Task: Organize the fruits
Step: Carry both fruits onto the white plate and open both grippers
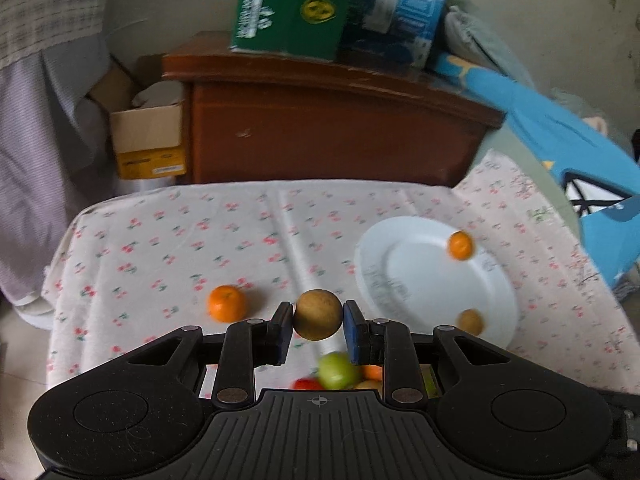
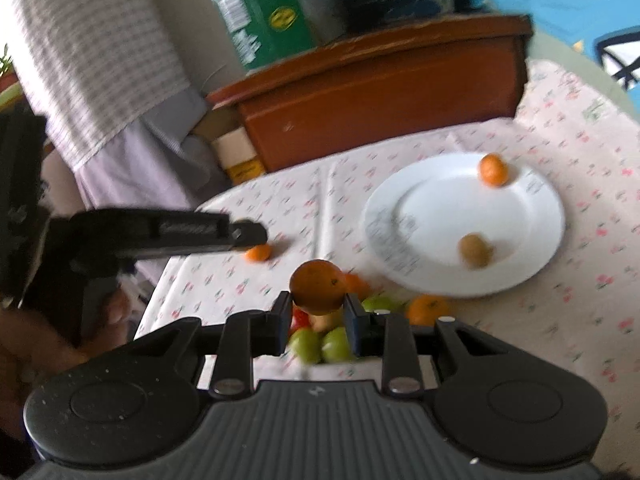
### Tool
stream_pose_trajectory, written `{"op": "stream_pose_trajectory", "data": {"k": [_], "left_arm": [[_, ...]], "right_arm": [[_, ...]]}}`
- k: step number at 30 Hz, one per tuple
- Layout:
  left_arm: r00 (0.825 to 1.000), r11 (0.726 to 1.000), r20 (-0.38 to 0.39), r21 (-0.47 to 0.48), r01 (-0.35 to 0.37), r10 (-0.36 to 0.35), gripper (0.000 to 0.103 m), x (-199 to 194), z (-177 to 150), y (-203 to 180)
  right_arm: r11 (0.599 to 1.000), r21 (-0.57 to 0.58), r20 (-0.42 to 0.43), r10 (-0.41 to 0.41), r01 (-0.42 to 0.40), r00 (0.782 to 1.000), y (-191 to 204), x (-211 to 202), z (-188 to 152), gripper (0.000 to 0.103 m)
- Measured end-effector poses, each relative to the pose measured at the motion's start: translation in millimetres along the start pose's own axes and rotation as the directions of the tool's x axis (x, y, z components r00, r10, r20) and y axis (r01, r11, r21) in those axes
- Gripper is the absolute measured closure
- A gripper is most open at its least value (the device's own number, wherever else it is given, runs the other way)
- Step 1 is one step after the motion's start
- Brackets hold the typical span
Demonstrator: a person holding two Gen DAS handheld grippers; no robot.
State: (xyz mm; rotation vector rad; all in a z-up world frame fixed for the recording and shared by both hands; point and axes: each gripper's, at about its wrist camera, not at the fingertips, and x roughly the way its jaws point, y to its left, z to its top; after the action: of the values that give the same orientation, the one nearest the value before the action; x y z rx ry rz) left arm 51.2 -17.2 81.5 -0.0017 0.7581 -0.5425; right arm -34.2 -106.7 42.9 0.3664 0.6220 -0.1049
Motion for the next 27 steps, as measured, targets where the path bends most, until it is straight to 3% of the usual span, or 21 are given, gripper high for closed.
{"op": "stream_pose_trajectory", "data": {"k": [11,18,27], "left_arm": [[0.996,0.993,0.003,0.071,0.092,-0.092,0.079,19.2,21.6,-52.3],[0.99,0.986,-0.054,0.101,0.132,-0.127,0.079,51.9,20.6,-69.2],[0.987,0.986,-0.101,0.102,0.132,-0.122,0.079,80.1,13.0,-70.4]], "right_arm": [[0.995,0.058,0.077,-0.089,0.085,0.993,-55.8,-19.0,52.7,0.075],[0.985,0.11,0.041,-0.14,0.135,0.989,-91.3,-2.4,64.8,0.075],[0.971,0.162,-0.031,-0.171,0.174,0.985,-114.6,23.9,60.7,0.075]]}}
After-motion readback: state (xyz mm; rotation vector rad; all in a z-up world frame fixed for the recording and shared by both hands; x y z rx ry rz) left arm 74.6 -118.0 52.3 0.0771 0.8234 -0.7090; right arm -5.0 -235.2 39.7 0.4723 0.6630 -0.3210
